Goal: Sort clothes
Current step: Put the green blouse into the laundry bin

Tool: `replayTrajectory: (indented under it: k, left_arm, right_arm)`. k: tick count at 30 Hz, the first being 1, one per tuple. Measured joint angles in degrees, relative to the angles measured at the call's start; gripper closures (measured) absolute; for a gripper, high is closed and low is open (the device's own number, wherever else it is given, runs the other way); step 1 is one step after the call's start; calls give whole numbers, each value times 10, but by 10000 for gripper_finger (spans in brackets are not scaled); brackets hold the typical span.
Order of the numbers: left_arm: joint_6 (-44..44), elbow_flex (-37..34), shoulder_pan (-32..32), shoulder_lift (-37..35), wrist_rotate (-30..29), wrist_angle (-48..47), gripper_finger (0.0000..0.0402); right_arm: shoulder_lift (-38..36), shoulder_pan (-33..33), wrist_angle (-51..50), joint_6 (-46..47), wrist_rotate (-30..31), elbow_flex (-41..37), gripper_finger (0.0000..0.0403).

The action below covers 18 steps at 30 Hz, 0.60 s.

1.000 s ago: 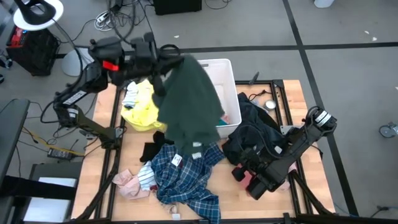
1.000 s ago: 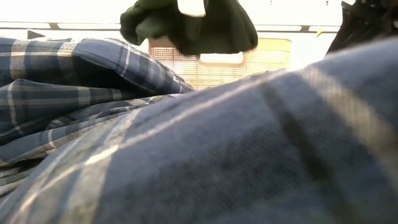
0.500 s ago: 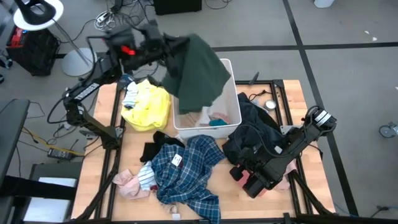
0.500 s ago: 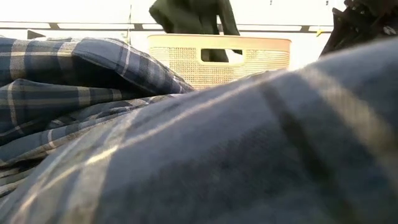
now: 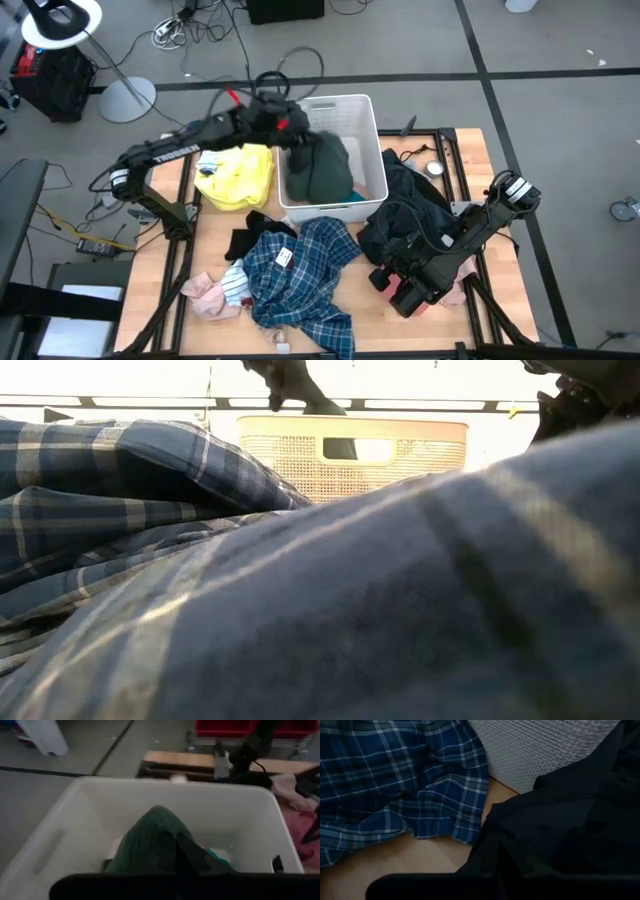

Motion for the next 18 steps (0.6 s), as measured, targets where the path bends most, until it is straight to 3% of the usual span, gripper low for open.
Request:
replayTrajectory:
  k: [8,18]
  left_arm:
    - [-40,-160,0,0,41,162,374]
    - [-41,-181,1,-6,40,150,293]
  right_arm:
    - [0,-1,0,0,0,0,395]
    - [0,-1,0,-1,0,0,397]
